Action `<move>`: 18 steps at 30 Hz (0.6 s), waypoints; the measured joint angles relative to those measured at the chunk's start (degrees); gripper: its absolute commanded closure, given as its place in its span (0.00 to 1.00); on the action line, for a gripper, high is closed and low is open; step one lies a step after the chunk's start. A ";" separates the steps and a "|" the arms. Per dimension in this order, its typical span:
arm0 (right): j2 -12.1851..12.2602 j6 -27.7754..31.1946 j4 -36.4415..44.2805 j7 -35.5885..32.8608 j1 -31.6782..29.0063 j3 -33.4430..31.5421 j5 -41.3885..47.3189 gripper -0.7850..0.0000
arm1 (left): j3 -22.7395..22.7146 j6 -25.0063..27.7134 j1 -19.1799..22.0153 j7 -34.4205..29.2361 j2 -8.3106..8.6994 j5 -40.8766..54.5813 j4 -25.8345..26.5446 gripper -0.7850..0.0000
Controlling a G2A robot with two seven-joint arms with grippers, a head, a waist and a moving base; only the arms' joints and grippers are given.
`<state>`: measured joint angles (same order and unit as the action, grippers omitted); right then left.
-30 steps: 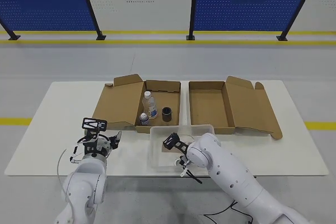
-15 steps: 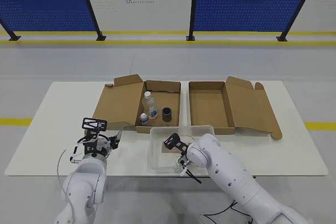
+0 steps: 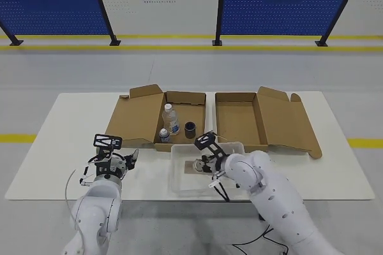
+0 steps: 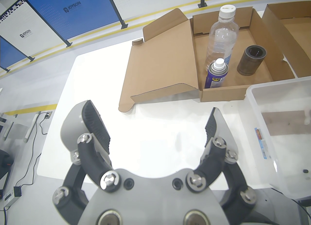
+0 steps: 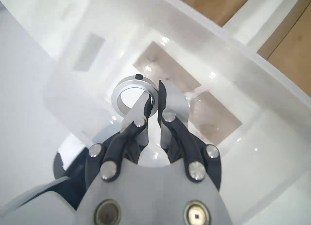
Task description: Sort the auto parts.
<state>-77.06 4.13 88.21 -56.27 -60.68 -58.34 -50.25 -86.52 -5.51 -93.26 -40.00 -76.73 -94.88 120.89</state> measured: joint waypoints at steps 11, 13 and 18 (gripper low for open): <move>0.28 6.95 -0.88 16.64 -9.46 -9.46 27.46 1.00 | 0.00 0.00 0.00 0.00 0.00 0.00 0.00 0.00; 0.14 8.10 -1.78 18.71 -10.05 -9.88 31.89 1.00 | 0.00 0.00 0.00 0.00 0.00 0.00 0.00 0.00; 0.04 9.95 -3.40 20.37 -10.06 -9.64 36.39 1.00 | 0.00 0.00 0.00 0.00 0.00 0.00 0.00 0.00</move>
<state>-77.03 14.07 84.82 -35.90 -70.74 -67.99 -13.86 -86.52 -5.51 -93.26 -40.00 -76.73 -94.88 120.89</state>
